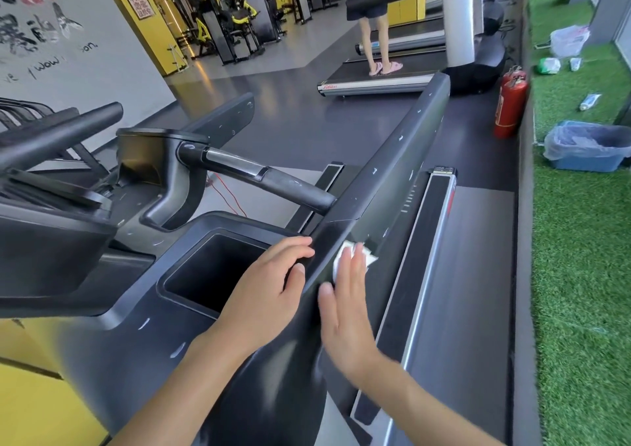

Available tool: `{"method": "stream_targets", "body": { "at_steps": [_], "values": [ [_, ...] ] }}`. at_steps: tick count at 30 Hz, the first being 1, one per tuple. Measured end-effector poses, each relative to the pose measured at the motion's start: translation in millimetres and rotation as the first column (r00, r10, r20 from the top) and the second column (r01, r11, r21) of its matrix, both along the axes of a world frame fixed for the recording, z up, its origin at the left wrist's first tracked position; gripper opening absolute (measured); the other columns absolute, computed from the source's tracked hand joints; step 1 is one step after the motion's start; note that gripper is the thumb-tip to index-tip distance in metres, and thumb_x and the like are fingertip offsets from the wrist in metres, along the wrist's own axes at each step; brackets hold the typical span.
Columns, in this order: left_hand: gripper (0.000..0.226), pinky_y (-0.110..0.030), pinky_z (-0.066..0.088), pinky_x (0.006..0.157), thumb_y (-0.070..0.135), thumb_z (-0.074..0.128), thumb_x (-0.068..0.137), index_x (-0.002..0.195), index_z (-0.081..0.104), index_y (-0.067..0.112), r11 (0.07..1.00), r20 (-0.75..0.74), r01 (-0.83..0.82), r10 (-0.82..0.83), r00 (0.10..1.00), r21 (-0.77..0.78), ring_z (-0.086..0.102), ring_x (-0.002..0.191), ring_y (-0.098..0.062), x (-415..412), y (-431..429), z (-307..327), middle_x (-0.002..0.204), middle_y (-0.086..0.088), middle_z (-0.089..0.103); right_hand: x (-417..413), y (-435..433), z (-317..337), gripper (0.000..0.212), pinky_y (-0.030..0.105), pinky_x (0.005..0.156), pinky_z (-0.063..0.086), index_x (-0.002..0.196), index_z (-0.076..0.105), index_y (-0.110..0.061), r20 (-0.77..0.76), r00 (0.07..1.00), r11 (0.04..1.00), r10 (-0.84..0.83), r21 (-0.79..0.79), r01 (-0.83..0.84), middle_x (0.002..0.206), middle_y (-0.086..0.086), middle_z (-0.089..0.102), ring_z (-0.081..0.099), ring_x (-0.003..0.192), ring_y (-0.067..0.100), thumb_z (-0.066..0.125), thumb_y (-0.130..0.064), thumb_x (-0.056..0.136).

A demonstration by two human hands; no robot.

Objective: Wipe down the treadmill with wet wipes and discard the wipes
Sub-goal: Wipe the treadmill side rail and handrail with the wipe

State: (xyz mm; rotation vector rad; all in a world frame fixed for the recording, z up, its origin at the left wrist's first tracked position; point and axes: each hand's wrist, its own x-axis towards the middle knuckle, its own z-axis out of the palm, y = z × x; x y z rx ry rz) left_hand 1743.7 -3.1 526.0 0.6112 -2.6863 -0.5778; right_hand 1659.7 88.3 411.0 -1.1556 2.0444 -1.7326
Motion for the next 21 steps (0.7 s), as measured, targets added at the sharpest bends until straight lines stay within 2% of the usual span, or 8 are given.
{"method": "stream_targets", "body": {
  "at_steps": [3, 4, 8, 10, 13, 15, 19, 21],
  "values": [
    [0.034, -0.012, 0.029, 0.109, 0.012, 0.044, 0.1, 0.128, 0.06, 0.023, 0.999, 0.021, -0.011, 0.012, 1.0, -0.043, 0.041, 0.131, 0.007, 0, 3, -1, 0.14, 0.023, 0.048, -33, -16, 12, 0.062, 0.032, 0.123, -0.011, 0.151, -0.014, -0.024, 0.154, 0.987, 0.999, -0.051, 0.0, 0.052, 0.16, -0.011, -0.025, -0.027, 0.145, -0.002, 0.017, -0.043, 0.101],
    [0.034, -0.012, 0.03, 0.108, 0.012, 0.044, 0.1, 0.127, 0.06, 0.023, 0.998, 0.028, -0.021, 0.023, 0.999, -0.064, 0.042, 0.13, 0.006, 0, 4, -1, 0.14, 0.023, 0.049, -30, -13, 15, 0.062, 0.032, 0.123, -0.011, 0.151, -0.014, -0.025, 0.137, 0.99, 0.999, -0.036, -0.005, 0.037, 0.16, -0.011, -0.025, -0.027, 0.145, -0.001, 0.017, -0.044, 0.101],
    [0.029, -0.024, 0.045, 0.096, 0.009, 0.045, 0.097, 0.118, 0.061, 0.02, 0.979, 0.082, -0.013, 0.03, 0.996, -0.206, 0.05, 0.113, -0.003, -14, 2, 9, 0.123, 0.017, 0.055, 2, 16, 5, 0.064, 0.03, 0.122, -0.011, 0.156, -0.01, -0.017, -0.171, 0.981, 0.995, 0.095, 0.01, -0.095, 0.164, -0.001, -0.024, -0.024, 0.15, 0.017, 0.013, -0.048, 0.105],
    [0.033, -0.026, 0.044, 0.096, 0.007, 0.043, 0.097, 0.124, 0.059, 0.018, 0.968, 0.106, 0.009, 0.018, 0.994, -0.252, 0.049, 0.112, -0.007, -26, -1, 14, 0.124, 0.012, 0.054, -10, 14, 1, 0.063, 0.032, 0.123, -0.009, 0.157, -0.007, -0.016, -0.228, 0.969, 0.995, 0.1, 0.025, -0.097, 0.165, 0.002, -0.019, -0.02, 0.152, 0.02, 0.012, -0.047, 0.106],
    [0.044, -0.026, 0.035, 0.107, 0.014, 0.034, 0.096, 0.133, 0.056, 0.014, 0.952, 0.108, 0.008, 0.027, 0.994, -0.307, 0.046, 0.124, -0.012, -44, -5, 10, 0.139, 0.005, 0.052, -50, -7, 15, 0.061, 0.035, 0.124, -0.006, 0.155, -0.006, -0.024, -0.133, 0.991, 1.0, 0.026, 0.006, -0.026, 0.164, -0.006, -0.019, -0.021, 0.15, 0.011, 0.012, -0.05, 0.103],
    [0.047, -0.023, 0.029, 0.107, 0.014, 0.032, 0.093, 0.133, 0.056, 0.013, 0.949, 0.109, -0.012, 0.048, 0.993, -0.315, 0.043, 0.123, -0.011, -49, -5, 5, 0.138, 0.003, 0.053, -60, -13, 24, 0.059, 0.035, 0.124, -0.005, 0.153, -0.008, -0.03, -0.075, 0.997, 1.0, 0.002, 0.012, -0.001, 0.161, -0.012, -0.021, -0.024, 0.149, 0.007, 0.012, -0.048, 0.101],
    [0.05, -0.02, 0.031, 0.097, 0.021, 0.025, 0.085, 0.122, 0.057, 0.01, 0.961, 0.092, -0.062, 0.089, 0.992, -0.269, 0.04, 0.11, -0.009, -49, 2, 9, 0.124, 0.001, 0.057, -34, 7, 21, 0.058, 0.038, 0.125, -0.001, 0.158, 0.012, -0.011, -0.37, 0.925, 0.996, 0.088, 0.033, -0.081, 0.167, 0.008, -0.001, -0.011, 0.154, 0.025, 0.018, -0.039, 0.108],
    [0.045, -0.021, 0.031, 0.093, 0.021, 0.03, 0.086, 0.122, 0.054, 0.01, 0.965, 0.1, -0.079, 0.107, 0.989, -0.251, 0.038, 0.106, -0.008, -49, 4, 10, 0.121, 0.002, 0.056, -39, 10, 12, 0.057, 0.039, 0.125, 0.002, 0.158, 0.012, -0.013, -0.471, 0.876, 0.994, 0.105, 0.054, -0.09, 0.167, 0.007, 0.002, -0.006, 0.154, 0.026, 0.017, -0.039, 0.108]
  ]
}}
